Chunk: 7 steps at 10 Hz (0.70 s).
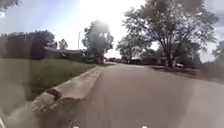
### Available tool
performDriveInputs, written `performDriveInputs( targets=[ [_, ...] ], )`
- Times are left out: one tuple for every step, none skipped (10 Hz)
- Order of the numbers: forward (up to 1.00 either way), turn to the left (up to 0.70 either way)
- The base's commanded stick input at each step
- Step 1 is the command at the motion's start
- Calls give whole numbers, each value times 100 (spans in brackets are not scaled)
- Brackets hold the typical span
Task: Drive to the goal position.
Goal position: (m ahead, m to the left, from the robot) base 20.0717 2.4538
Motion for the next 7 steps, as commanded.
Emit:
performDriveInputs(
  targets=[
    [100, 0],
    [100, 0],
    [100, 0],
    [100, 0],
    [100, 0],
    [100, 0],
    [100, 0]
  ],
)
